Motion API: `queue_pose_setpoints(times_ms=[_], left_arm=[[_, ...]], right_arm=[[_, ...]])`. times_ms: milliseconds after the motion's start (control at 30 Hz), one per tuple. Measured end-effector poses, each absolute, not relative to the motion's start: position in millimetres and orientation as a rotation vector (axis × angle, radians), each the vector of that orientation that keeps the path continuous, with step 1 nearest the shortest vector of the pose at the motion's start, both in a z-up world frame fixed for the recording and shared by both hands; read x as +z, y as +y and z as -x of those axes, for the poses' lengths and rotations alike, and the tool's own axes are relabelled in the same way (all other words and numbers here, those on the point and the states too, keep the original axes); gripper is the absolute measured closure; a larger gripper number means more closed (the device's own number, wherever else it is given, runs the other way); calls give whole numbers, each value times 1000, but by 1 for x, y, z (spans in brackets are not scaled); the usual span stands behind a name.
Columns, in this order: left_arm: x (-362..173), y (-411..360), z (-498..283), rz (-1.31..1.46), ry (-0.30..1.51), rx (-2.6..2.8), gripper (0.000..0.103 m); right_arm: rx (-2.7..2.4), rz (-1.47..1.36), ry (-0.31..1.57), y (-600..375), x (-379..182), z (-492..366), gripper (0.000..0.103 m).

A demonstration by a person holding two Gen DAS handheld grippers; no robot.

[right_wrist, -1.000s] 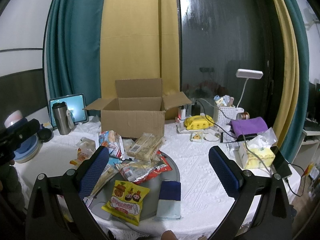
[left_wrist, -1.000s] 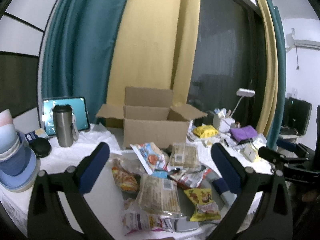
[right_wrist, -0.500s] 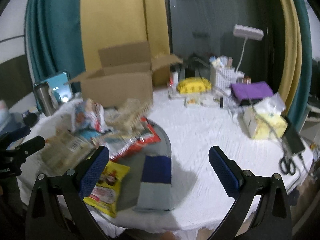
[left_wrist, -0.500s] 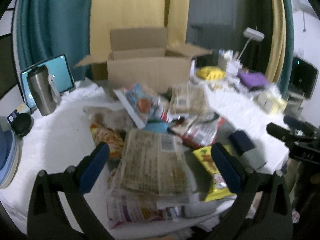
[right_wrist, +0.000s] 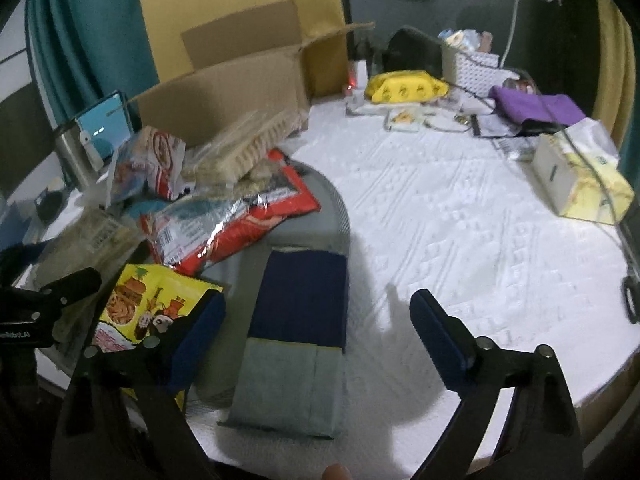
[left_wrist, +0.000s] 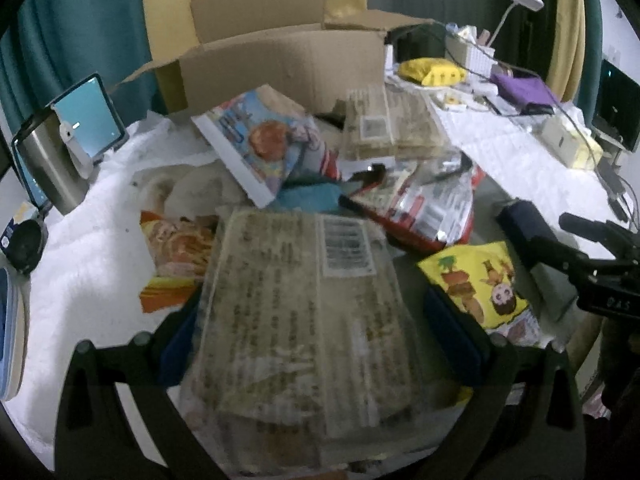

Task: Organize snacks
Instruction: 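Grasp the clear biscuit bag with the left tool while the right tool grasps the navy-grey box, then carry both held snacks into the cardboard box and open both tools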

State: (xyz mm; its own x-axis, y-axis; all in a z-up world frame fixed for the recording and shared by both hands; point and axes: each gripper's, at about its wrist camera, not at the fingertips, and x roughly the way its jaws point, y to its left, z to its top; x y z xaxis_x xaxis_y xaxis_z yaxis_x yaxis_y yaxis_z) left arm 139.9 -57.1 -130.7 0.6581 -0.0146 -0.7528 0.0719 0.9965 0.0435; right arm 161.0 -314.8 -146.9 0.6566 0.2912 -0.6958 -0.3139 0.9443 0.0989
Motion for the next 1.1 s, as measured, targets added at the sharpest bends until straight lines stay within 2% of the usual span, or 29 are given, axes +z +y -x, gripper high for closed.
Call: queue_pose_setpoints(times_ms=[67,100,167,267,300,633,1100], left_arm=[[-133,-58,-142,-74,863,-53,4],[-134,-59,-142,-79,868,-58,11],[-134,-60,-144,-80,882,-78,18],[-133,-63,-143,-82,879,-101,23],[-132,-63,-143,-84,879,-108,25],[-103,-63,-133,-40,812,-176,27],[-50,-34,-147,49,668,-182,27]], right_arm=[[349,33,807,-314,-153,-164,18],[352,35,820,-314,-155,-165,22],[361,40,840,-313,-159,-167,27],[358,48,836,-313,-159,-167,43],[356,44,839,-315,-158,-167,45],[353,51,780,-313,-131,-162,49],[395,95,658,-288,-69,-183,49]])
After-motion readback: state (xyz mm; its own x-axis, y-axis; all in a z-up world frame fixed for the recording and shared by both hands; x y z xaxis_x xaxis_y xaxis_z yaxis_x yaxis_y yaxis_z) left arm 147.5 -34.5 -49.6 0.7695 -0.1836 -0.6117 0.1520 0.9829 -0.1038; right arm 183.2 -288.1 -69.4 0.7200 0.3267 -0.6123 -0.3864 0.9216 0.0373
